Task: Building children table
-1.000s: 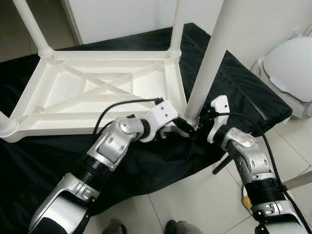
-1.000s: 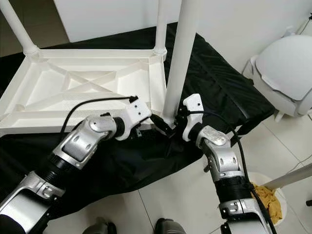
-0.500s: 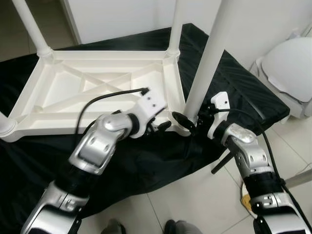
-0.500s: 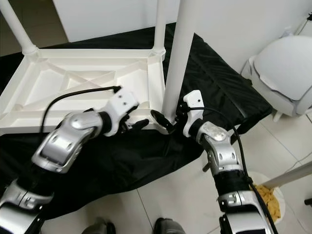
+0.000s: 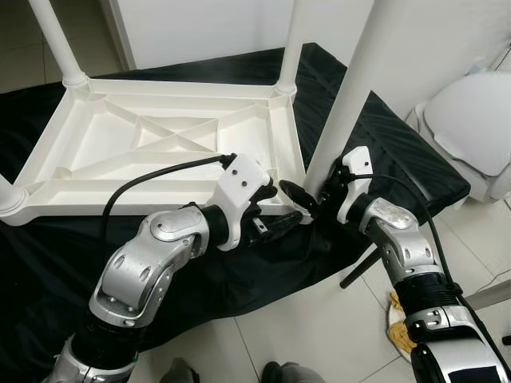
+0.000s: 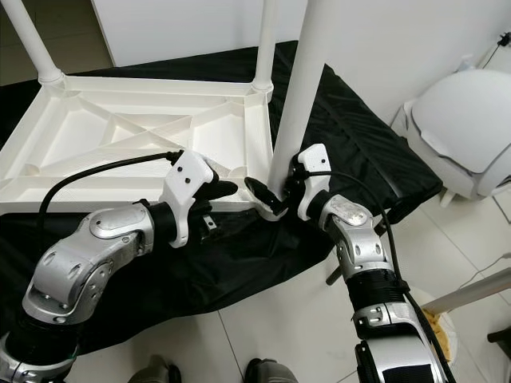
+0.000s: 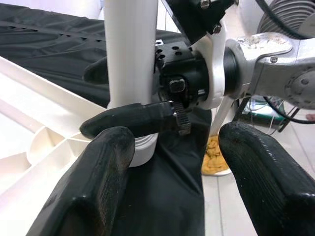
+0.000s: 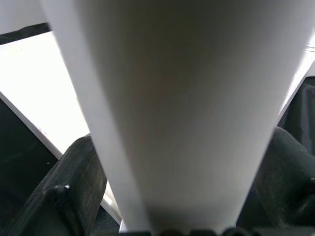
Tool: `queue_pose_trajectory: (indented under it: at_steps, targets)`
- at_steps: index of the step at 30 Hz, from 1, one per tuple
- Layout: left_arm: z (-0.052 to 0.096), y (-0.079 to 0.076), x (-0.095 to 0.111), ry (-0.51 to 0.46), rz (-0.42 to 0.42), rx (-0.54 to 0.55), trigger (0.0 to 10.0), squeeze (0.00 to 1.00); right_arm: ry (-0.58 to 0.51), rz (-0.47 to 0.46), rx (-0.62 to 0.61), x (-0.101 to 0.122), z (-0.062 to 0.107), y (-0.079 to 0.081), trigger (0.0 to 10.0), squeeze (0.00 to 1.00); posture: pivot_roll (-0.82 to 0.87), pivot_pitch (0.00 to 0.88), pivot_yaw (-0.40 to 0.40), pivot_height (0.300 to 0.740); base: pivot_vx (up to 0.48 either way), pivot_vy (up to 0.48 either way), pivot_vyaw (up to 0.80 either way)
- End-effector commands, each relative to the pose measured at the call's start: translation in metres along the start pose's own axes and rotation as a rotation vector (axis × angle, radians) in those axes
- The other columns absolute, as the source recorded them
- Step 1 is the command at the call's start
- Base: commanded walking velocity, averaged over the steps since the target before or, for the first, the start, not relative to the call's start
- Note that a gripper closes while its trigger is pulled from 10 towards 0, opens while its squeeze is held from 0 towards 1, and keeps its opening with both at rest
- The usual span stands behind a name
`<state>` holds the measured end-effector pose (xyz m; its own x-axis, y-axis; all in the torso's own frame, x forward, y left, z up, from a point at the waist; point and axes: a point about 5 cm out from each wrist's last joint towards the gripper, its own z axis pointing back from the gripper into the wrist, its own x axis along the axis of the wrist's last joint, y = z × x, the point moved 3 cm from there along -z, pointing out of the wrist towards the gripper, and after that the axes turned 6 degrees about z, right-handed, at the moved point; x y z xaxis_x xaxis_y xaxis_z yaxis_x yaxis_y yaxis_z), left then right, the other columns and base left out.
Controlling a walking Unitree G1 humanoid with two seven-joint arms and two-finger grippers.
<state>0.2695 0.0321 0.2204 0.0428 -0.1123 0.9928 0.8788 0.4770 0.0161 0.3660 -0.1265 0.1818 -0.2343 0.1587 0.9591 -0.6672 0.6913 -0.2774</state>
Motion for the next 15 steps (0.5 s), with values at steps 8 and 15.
queue_pose_trajectory:
  at_steps: [8, 15]
  targets:
    - [0.0026, -0.0162, 0.005, -0.04, 0.08, -0.072, 10.0, 0.0, 0.004, 0.019, 0.047, -0.0038, -0.0053, 0.0055, 4.0, 0.0, -0.02, 0.072, -0.065, 0.74, 0.0, 0.0, 0.0]
    - [0.0036, -0.0181, 0.0057, -0.033, 0.069, -0.077, 10.0, 0.0, 0.018, 0.019, 0.025, -0.0103, -0.0017, 0.0031, 0.0, 0.0, -0.03, 0.066, -0.062, 0.74, 0.0, 0.0, 0.0]
